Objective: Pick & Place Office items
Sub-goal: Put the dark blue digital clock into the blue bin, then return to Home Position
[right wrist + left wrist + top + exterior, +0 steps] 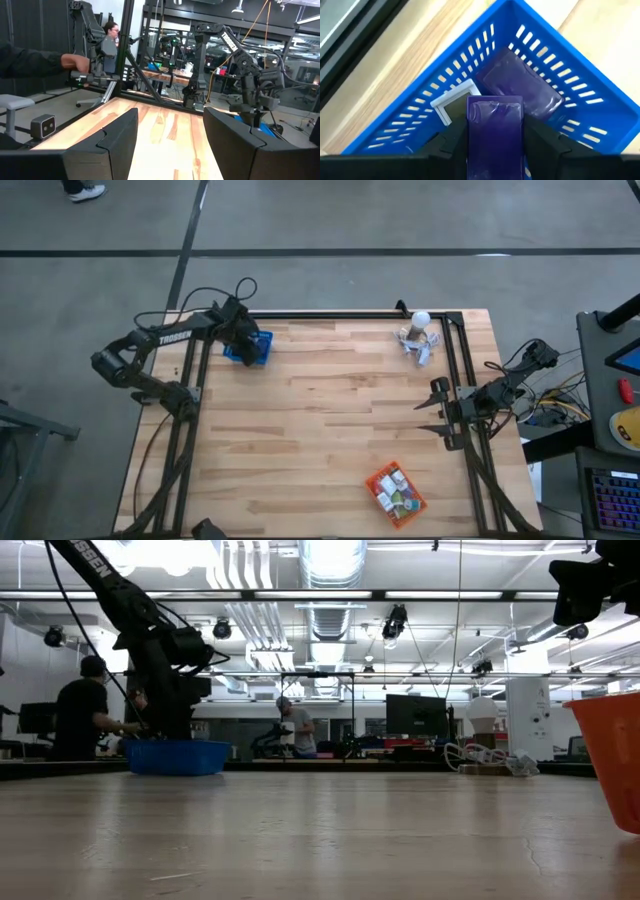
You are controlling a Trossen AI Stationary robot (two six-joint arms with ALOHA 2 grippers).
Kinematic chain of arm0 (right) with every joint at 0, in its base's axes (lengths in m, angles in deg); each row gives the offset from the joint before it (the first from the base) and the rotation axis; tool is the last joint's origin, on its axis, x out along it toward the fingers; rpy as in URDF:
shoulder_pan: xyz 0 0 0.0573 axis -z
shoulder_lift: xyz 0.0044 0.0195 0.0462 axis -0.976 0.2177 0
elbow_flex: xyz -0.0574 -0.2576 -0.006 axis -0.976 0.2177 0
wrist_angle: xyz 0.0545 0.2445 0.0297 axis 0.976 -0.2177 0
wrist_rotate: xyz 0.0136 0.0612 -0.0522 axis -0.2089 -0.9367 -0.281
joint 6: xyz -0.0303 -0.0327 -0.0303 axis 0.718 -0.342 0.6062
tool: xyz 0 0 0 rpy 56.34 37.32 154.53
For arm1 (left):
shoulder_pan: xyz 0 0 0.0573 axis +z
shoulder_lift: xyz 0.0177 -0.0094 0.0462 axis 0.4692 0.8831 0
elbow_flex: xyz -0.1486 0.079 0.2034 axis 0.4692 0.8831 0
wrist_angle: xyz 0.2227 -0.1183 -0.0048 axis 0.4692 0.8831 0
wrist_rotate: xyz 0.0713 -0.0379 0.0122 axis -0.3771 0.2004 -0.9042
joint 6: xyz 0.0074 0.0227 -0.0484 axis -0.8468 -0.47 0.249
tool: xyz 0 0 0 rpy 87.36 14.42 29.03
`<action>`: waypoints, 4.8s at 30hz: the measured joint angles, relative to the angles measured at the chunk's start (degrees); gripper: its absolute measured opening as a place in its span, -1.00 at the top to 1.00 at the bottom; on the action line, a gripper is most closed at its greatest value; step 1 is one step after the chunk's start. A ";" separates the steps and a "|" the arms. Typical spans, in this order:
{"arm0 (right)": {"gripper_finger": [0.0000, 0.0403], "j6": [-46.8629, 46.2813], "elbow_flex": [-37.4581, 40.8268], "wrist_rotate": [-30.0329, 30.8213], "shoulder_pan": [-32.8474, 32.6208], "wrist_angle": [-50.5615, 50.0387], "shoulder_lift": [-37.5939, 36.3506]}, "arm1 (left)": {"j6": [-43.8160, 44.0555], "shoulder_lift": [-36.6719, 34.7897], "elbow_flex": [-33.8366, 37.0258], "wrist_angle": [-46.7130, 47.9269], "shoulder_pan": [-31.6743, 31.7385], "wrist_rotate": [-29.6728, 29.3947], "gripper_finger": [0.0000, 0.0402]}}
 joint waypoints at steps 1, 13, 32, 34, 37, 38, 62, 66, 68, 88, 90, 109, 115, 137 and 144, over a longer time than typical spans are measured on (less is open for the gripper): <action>-0.09 -0.03 0.00 0.00 0.00 0.00 0.00 | 0.03 0.00 -0.05 -0.15 0.00 0.00 0.27; -0.09 -0.42 0.00 0.00 0.00 0.00 -0.02 | 1.76 -0.07 -0.29 -1.17 -0.02 -0.02 -0.72; -0.09 -3.09 0.00 0.17 0.04 0.02 -0.02 | 10.92 -0.24 -3.70 -3.91 -0.02 -0.42 -0.82; -0.09 -5.31 0.00 0.17 0.04 0.02 -0.02 | 15.72 -0.24 -3.66 -4.71 -0.02 -0.46 -0.83; -0.09 -8.03 0.00 0.20 0.02 0.15 -0.02 | 15.28 -0.43 -3.66 -4.93 -0.33 1.46 -0.83; -0.09 -8.20 0.00 0.20 0.02 0.15 -0.02 | 13.13 -0.73 -3.64 -4.93 -0.56 4.09 -0.83; -0.09 -13.69 -0.02 23.95 0.00 -3.10 0.13 | 8.18 -30.67 1.82 -16.39 -23.48 42.54 -0.83; -0.09 -16.53 -0.02 19.60 -0.02 -4.12 0.13 | 10.31 -35.33 6.80 -21.14 -31.17 42.05 -0.83; -0.09 -16.58 -0.02 12.26 -0.02 -4.39 0.20 | 11.56 -37.77 9.63 -23.59 -35.17 40.46 -0.83; -0.09 -8.42 -2.12 -13.42 1.56 0.43 0.11 | 17.67 -54.73 33.04 -43.23 -64.28 19.70 -0.83; -0.09 -8.43 -2.12 -13.41 2.71 -0.05 0.09 | 16.54 -54.93 33.54 -43.33 -64.50 19.75 -0.83; -0.09 -14.89 0.02 -40.33 33.44 -0.46 0.49 | 14.47 -61.18 39.27 -44.45 -62.36 26.42 -0.83; -0.09 -16.57 0.02 -35.86 34.42 -0.98 0.94 | 15.74 -64.54 41.35 -44.78 -59.54 26.05 -0.83; -0.09 -14.71 0.01 -19.02 27.77 -6.16 6.24 | 10.28 -65.68 41.35 -37.64 -48.35 30.08 -0.83; -0.09 -14.62 0.00 -20.23 26.82 -6.30 3.55 | 11.61 -65.79 41.35 -36.17 -48.29 30.09 -0.83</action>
